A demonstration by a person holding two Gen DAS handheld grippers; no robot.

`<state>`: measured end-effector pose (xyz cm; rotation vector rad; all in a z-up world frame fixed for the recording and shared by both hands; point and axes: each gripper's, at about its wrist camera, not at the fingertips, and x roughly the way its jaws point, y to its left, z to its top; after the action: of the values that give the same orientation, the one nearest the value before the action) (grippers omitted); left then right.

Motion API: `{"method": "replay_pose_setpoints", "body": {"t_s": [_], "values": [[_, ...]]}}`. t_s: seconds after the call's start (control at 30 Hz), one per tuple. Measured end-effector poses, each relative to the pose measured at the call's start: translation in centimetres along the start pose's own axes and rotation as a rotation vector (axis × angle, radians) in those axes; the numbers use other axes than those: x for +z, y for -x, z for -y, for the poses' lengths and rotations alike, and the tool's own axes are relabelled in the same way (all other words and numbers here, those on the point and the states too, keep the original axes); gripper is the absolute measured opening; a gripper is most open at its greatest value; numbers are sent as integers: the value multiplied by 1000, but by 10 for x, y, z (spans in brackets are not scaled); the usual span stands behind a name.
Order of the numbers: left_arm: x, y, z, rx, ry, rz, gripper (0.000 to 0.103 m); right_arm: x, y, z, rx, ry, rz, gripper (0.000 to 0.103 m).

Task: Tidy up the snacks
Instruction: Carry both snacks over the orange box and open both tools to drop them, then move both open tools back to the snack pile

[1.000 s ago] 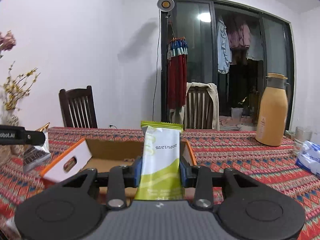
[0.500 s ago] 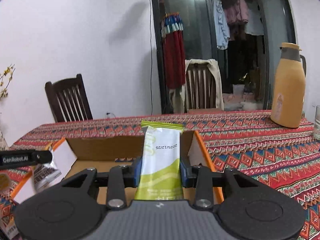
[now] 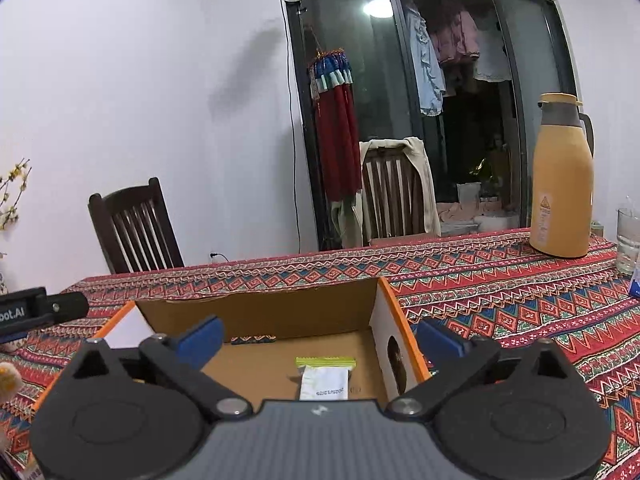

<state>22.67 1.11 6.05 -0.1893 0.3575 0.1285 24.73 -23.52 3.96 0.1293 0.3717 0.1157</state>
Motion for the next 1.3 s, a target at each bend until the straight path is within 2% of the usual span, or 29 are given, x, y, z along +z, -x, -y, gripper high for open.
{"method": "replay_pose_setpoints", "body": {"t_s": [0.37, 0.53, 0.7, 1.07, 1.3], "values": [[12, 32, 4, -16, 3, 51, 103, 6, 16, -6, 3, 12, 44, 103], [16, 56, 2, -48, -4, 70, 103, 13, 48, -14, 14, 54, 96, 103], [11, 80, -4, -62, -8, 72, 103, 5, 80, -20, 30, 94, 115, 103], [-27, 115, -31, -69, -38, 25, 103, -41, 130, -28, 57, 118, 53, 103], [-58, 123, -52, -40, -58, -29, 103, -72, 144, -15, 35, 101, -16, 103]]}}
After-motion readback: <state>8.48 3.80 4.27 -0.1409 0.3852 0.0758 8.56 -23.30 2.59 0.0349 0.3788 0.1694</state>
